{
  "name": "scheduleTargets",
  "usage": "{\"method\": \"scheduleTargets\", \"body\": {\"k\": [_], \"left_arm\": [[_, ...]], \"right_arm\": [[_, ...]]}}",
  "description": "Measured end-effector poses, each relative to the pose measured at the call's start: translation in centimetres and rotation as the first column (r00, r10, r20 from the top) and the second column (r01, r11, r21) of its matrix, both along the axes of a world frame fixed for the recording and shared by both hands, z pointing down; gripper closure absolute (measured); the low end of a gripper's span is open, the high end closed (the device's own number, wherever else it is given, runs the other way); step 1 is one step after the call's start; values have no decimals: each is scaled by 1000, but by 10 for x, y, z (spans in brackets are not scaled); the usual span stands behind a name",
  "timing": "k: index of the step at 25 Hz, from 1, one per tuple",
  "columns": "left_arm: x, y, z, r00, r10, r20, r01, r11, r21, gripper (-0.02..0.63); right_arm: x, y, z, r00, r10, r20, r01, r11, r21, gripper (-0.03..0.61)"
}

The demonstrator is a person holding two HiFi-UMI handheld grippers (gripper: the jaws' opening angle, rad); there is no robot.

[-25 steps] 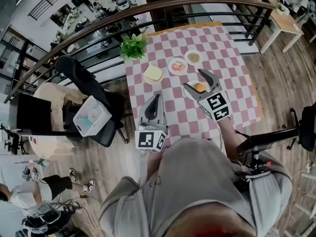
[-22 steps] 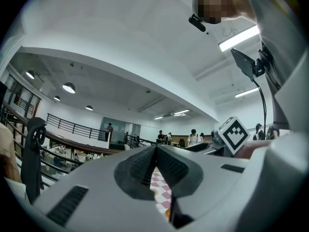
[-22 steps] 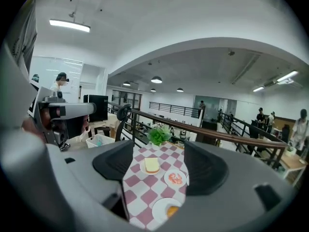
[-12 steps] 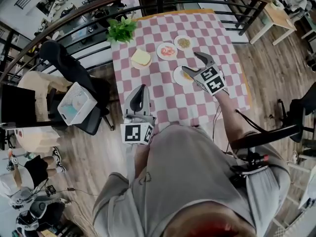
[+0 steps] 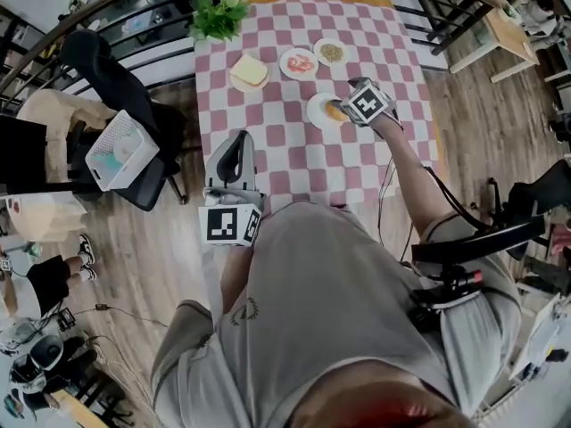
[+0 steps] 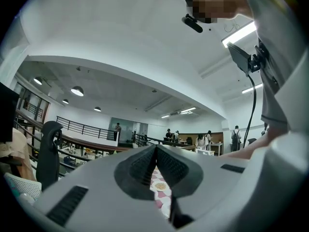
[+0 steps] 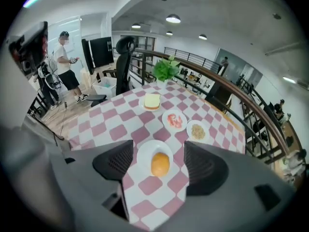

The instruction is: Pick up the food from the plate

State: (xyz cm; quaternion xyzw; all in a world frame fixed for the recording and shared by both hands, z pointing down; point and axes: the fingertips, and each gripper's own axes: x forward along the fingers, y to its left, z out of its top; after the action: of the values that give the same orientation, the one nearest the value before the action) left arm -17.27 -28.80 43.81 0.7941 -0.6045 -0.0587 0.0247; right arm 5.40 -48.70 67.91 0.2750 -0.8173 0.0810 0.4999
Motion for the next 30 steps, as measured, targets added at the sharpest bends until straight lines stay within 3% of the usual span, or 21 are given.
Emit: {"method": "scheduleTargets", "body": {"k": [6, 17, 30], "left_arm": [[-2, 13, -1, 1000, -26, 13, 26, 1000, -7, 604], [-13, 32, 5, 993, -107, 47, 110, 993, -49, 604], [-27, 44, 14, 982, -169, 80, 176, 979, -104, 604]], "right_arm": [[10, -8, 58, 989, -12, -146, -8, 991, -130, 261], [22, -17, 146, 965, -1, -261, -78, 954, -289, 252], [34, -23, 215, 931, -10, -365, -124, 932, -341, 241]]}}
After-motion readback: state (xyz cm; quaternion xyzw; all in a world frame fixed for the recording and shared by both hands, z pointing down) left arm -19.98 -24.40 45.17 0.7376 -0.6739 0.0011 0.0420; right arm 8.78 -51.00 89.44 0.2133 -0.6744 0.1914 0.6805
